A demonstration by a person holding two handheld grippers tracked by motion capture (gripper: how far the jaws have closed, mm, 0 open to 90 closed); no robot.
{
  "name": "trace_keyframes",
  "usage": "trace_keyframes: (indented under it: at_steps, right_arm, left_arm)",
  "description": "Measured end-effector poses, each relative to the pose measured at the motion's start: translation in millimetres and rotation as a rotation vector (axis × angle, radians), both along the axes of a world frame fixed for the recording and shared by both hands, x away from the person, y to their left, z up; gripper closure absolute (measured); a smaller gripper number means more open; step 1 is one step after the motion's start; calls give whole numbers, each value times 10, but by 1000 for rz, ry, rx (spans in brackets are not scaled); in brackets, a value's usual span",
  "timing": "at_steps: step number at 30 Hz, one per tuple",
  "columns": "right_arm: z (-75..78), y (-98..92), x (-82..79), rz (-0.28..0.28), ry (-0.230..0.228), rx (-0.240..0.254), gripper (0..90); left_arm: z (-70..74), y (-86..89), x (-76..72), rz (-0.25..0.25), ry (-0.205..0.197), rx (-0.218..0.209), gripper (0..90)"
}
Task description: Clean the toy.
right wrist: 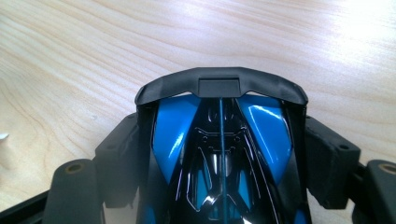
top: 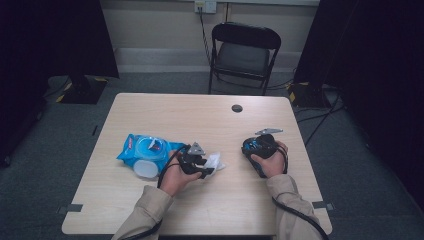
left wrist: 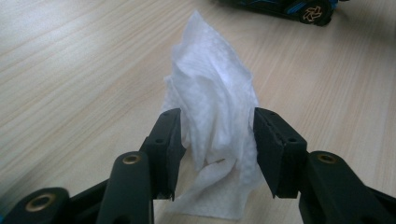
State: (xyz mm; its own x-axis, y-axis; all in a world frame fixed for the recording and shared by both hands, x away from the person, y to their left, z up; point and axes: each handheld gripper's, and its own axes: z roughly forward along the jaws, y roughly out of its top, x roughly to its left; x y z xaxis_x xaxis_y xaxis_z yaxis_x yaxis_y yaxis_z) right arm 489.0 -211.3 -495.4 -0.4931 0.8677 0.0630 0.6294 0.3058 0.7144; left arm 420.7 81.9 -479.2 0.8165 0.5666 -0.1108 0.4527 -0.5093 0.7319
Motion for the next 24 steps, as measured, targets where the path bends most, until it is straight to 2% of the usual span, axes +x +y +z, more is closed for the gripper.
trace_keyframes:
  at_steps: [3, 19, 24]
  right_arm:
    - [-4, 22, 12, 5, 8, -19, 250]
    - [-4, 29, 37, 13, 18, -22, 247]
    - [-11, 24, 47, 35, 34, -35, 240]
  left_arm:
    - [-2, 3, -3, 1, 1, 1, 522]
    - [3, 26, -17, 7, 3, -6, 512]
    - [-3, 30, -15, 12, 1, -3, 504]
